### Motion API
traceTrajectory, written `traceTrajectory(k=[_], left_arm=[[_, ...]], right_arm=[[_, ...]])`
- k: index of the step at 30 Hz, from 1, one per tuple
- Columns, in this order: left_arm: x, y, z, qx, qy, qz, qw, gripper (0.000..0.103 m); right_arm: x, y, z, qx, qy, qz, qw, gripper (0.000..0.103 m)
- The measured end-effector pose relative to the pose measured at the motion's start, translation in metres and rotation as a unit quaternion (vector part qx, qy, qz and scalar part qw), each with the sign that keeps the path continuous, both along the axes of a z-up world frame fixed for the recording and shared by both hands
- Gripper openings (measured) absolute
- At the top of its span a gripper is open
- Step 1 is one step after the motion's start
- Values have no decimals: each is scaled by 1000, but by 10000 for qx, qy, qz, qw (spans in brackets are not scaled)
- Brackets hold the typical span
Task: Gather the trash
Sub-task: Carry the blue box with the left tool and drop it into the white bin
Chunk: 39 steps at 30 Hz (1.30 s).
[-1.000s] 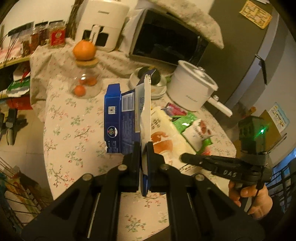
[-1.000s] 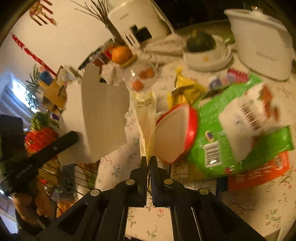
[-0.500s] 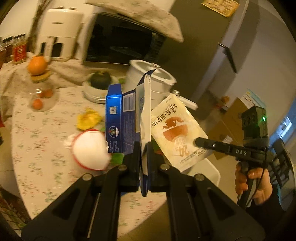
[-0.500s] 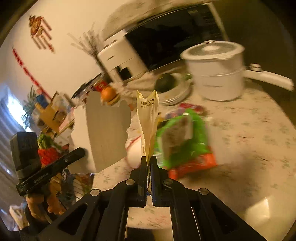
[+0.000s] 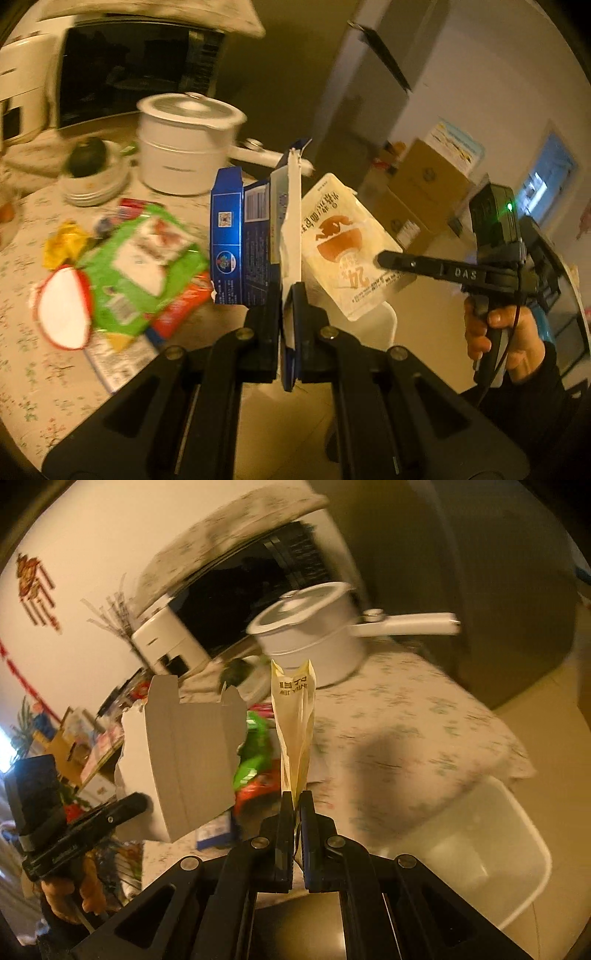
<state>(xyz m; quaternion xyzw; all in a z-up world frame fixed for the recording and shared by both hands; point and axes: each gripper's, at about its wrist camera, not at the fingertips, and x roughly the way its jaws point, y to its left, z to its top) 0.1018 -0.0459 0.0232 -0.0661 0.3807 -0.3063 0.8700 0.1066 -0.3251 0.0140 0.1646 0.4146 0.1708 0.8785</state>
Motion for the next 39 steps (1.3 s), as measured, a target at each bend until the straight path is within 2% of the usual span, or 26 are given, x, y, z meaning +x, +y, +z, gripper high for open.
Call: traceTrajectory(k=[6,8,15,22,30,35,39], left_arm=[[-6,-60,-12,157,98,-617,9979,7],[-8,-76,-18,91,205,-886,9958,7],[-16,-126,-42,180,593,-1447,9875,7],[-24,-161,-67,454,908,-1715,9799,7],[-21,-183,-95,834,1090,-1709,9757,7],[-15,-192,-109,920,1086,-1677,9755,7],[-11,-200,-115,981,1059,-1654,9756,8]], right_arm=[[-13,-55,-20,-168,276,-537,9980,4],[-18,-73,-28,-188,376,-682,9968,4],[-28,-123,-66,-440,1022,-1181,9868,4],[-28,-153,-106,-303,1660,-1405,9756,4],[-29,-160,-118,-344,1866,-1500,9703,8],[-33,-161,-114,-406,1784,-1553,9708,23],[-38,-160,-105,-411,1620,-1659,9719,55]])
